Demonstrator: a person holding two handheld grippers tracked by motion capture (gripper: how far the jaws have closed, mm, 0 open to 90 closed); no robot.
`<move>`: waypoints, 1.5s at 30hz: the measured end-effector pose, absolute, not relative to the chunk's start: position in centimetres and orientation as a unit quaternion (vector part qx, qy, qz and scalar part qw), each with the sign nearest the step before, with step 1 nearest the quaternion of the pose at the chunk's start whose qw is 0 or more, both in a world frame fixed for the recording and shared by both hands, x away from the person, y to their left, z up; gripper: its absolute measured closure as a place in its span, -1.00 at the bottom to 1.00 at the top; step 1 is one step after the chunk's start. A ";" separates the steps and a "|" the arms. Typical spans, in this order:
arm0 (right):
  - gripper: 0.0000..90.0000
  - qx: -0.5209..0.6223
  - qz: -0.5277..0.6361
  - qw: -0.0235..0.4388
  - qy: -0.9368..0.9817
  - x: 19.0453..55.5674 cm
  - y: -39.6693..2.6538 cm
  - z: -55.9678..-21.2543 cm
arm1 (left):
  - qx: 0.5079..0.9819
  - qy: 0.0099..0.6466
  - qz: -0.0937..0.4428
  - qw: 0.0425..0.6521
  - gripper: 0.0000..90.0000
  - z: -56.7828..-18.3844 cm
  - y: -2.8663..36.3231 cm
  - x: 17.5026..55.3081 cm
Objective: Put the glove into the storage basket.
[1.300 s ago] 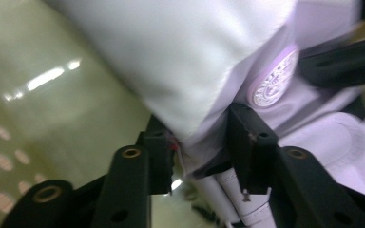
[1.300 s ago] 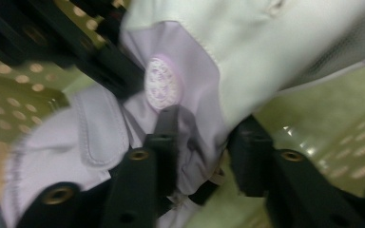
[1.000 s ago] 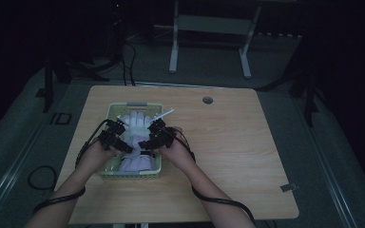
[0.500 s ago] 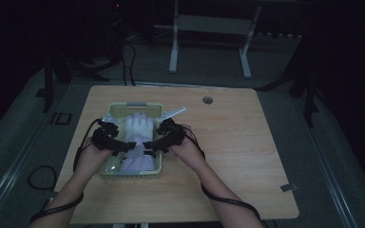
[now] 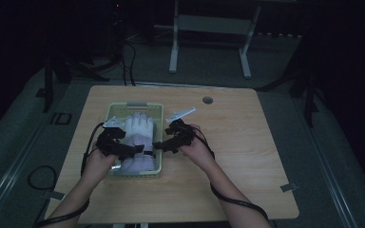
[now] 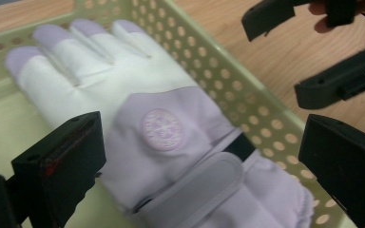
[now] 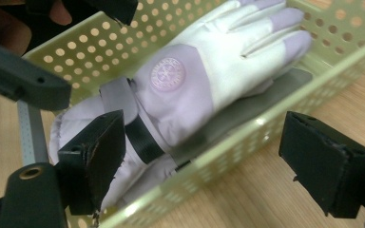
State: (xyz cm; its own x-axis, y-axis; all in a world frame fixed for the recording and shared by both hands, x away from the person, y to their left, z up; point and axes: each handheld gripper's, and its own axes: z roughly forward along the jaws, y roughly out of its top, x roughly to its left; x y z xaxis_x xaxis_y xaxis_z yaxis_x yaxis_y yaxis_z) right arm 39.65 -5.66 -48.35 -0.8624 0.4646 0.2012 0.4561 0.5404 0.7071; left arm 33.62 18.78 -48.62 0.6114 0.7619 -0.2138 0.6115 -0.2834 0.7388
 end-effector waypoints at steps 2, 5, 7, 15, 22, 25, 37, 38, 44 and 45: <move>-0.65 0.264 0.401 0.006 0.877 39.7 -6.2 -48.3 | 0.798 0.428 0.093 0.414 -0.95 -48.6 18.2 33.4; -0.67 0.263 0.401 0.006 0.878 39.6 -7.1 -48.3 | 0.795 0.418 0.087 0.431 -0.95 -48.4 17.1 32.8; -0.68 0.263 0.402 0.009 0.877 39.5 -7.6 -48.3 | 0.795 0.414 0.082 0.435 -0.95 -48.4 16.8 32.6; -0.68 0.266 0.409 0.021 0.873 39.2 -10.3 -48.5 | 0.810 0.366 0.061 0.454 -0.95 -47.7 13.2 31.0; -0.68 0.272 0.405 0.021 0.873 38.8 -12.3 -49.1 | 0.815 0.334 0.049 0.472 -0.95 -46.9 10.8 29.9; -0.68 0.278 0.402 0.021 0.872 38.4 -13.8 -49.6 | 0.817 0.305 0.033 0.488 -0.95 -46.6 9.2 29.1; -0.69 0.282 0.404 0.035 0.870 37.1 -18.3 -51.2 | 0.831 0.249 0.030 0.497 -0.95 -47.7 4.7 27.2; -0.69 0.278 0.404 0.037 0.870 37.0 -18.6 -51.3 | 0.831 0.249 0.030 0.497 -0.95 -47.7 4.7 27.2; -0.69 0.276 0.394 0.050 0.875 36.2 -20.0 -51.9 | 0.843 0.225 0.029 0.488 -0.95 -48.8 2.6 26.2; -0.69 0.277 0.393 0.049 0.875 36.1 -20.3 -52.1 | 0.844 0.220 0.028 0.488 -0.95 -49.0 2.3 26.1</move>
